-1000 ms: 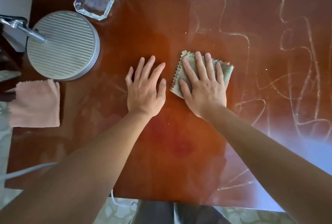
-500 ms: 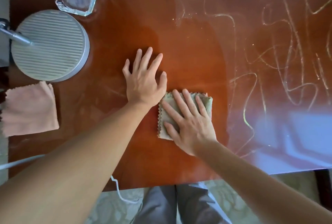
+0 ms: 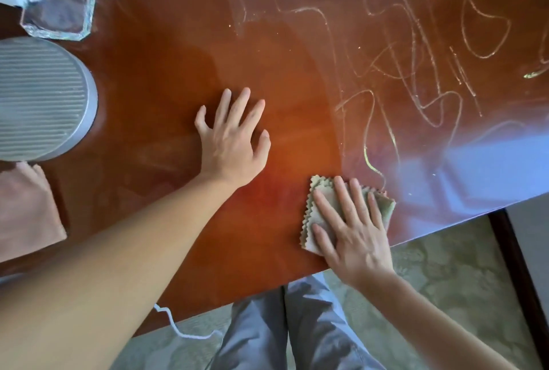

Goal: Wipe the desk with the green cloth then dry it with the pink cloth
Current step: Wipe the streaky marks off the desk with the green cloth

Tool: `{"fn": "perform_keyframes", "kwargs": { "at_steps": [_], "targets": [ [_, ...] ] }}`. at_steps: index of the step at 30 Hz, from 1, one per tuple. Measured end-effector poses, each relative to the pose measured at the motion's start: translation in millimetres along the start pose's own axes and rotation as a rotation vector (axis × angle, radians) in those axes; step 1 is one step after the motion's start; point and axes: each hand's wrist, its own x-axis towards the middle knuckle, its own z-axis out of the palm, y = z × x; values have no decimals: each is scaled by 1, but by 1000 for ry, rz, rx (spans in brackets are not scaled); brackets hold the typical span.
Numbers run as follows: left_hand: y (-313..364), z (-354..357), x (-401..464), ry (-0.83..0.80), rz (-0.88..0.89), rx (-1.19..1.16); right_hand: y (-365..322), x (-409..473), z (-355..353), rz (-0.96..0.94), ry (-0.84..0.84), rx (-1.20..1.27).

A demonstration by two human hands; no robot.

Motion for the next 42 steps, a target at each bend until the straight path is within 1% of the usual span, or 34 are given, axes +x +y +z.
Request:
{"fn": "perform_keyframes", "kwargs": {
  "at_steps": [3,6,9,11,13,15,17,19,21,22,23,26,27,28,30,31,32,35,37,39,42],
  "targets": [
    [3,4,-2,-37,13,9,19,20,-10,211,23,10],
    [2,4,-1,-34,1,25,-13,18,-3,294,49,21],
    [4,4,0,-30,3,18,-70,2,14,184,41,61],
    [4,4,1,-23,3,22,-92,-7,21,83,18,70],
    [3,5,2,-13,2,27,-80,-9,20,-3,9,64],
    [4,5,0,-16,-1,22,-50,-6,14,-49,10,33],
    [4,4,-1,-22,-3,24,-18,6,6,19,26,19],
    [4,3,-1,-28,-6,22,-4,21,-1,162,41,15],
    [5,1,-1,-26,-5,18,-18,30,-1,304,46,25],
    [5,1,-1,-21,-3,14,-34,31,2,332,45,34],
    [5,1,-1,-13,-1,8,-56,28,7,309,38,45],
    [3,4,-1,18,6,-7,-128,4,27,78,-19,83],
    [3,5,0,26,9,-6,-140,-5,31,13,-32,85],
    [3,5,-1,30,10,-2,-142,-12,34,-50,-44,79],
    [3,6,-1,26,9,13,-119,-12,29,-166,-62,41],
    [3,5,-1,20,9,17,-100,-7,23,-177,-76,20],
    [3,5,-1,16,8,16,-79,2,16,-147,-74,-1],
    [2,6,-2,16,2,14,-26,50,-7,63,-58,-26],
    [2,6,-2,20,9,10,-23,77,-15,154,-49,-20],
    [1,7,-2,25,18,7,-40,82,-13,126,-44,-13],
    [-1,8,-1,20,22,11,-68,39,5,-86,-83,-43]
  ]
}}
